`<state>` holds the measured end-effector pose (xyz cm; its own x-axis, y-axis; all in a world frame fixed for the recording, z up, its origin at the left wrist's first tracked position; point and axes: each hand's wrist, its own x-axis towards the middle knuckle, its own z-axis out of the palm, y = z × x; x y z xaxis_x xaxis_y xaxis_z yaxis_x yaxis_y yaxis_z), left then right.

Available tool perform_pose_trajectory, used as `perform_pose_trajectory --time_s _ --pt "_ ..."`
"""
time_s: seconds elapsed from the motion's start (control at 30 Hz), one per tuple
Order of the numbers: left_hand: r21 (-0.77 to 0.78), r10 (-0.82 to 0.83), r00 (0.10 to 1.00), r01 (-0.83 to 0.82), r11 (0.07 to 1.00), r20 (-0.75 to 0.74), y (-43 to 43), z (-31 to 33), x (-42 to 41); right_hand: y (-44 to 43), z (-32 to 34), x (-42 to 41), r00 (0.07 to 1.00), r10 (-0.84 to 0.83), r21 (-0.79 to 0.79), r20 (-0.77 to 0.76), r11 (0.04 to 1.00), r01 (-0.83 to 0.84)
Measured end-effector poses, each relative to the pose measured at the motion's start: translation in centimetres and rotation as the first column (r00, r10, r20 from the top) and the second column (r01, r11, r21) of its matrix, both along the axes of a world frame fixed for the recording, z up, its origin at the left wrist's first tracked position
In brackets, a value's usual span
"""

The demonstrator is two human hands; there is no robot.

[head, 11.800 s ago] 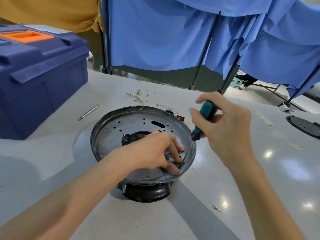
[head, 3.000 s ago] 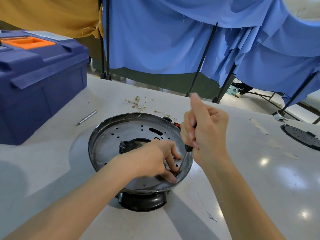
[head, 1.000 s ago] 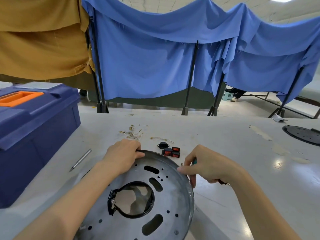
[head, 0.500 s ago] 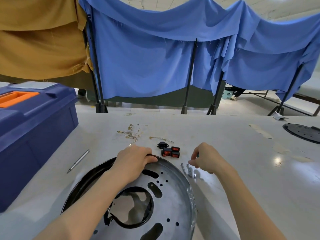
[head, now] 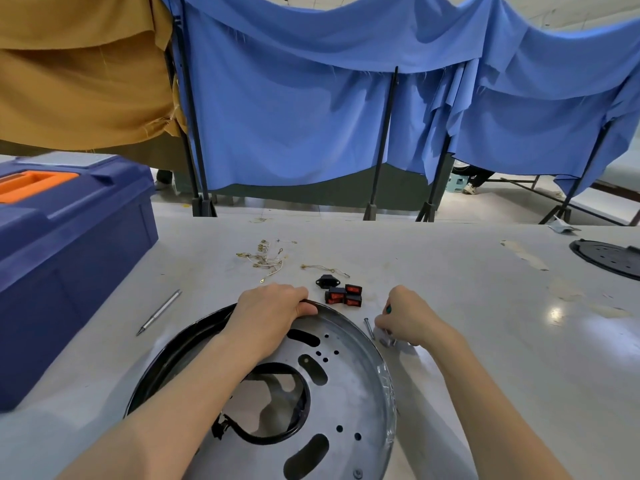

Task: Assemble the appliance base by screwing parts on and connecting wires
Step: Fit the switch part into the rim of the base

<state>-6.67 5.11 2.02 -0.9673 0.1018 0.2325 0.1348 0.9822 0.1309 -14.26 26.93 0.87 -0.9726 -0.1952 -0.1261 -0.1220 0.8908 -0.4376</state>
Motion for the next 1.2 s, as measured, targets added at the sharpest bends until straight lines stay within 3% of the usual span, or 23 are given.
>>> perform_pose_trajectory --time_s 0.17,0.27,0.37,0.5,0.63,0.77,0.9,1.07,1.2 --pt "0.052 -0.016 0.999 0.014 0.999 0.029 0.0 -0.1 0.1 0.8 2.7 0.8 1.000 -0.009 -0.289 0.007 0.957 0.010" --pt "-0.035 -0.066 0.995 0.064 0.997 -0.081 0.1 -0.1 0.1 0.3 4.4 1.8 0.995 0.095 -0.456 -0.013 0.886 -0.090" --pt "-0.041 -0.141 0.956 0.134 0.990 -0.259 0.5 0.2 0.4 -1.3 5.4 3.1 0.968 0.251 -0.490 -0.025 0.841 -0.230" --pt "-0.077 -0.269 0.813 0.269 0.960 -0.516 1.6 0.7 0.8 -2.5 6.0 4.3 0.933 0.346 -0.540 -0.096 0.770 -0.341" --pt "-0.054 -0.237 0.789 0.251 0.966 -0.567 2.0 1.1 1.1 -2.1 6.4 4.4 0.945 0.302 -0.603 -0.129 0.732 -0.316" --pt "0.074 -0.199 0.796 0.292 0.953 -0.572 2.4 1.5 1.6 -2.1 6.4 4.5 0.935 0.323 -0.650 -0.144 0.682 -0.336" --pt "0.179 -0.156 0.831 0.292 0.940 -0.533 2.4 2.1 1.9 -2.4 6.1 4.4 0.941 0.279 -0.654 -0.189 0.679 -0.333" --pt "0.442 -0.017 0.868 0.269 0.856 -0.495 1.7 3.0 1.9 -2.3 5.3 3.9 0.943 0.250 -0.445 -0.222 0.834 -0.326" --pt "0.367 -0.149 0.938 0.264 0.892 -0.312 1.3 2.7 1.8 -2.8 4.7 4.0 0.927 0.359 -0.309 -0.106 0.875 -0.374"
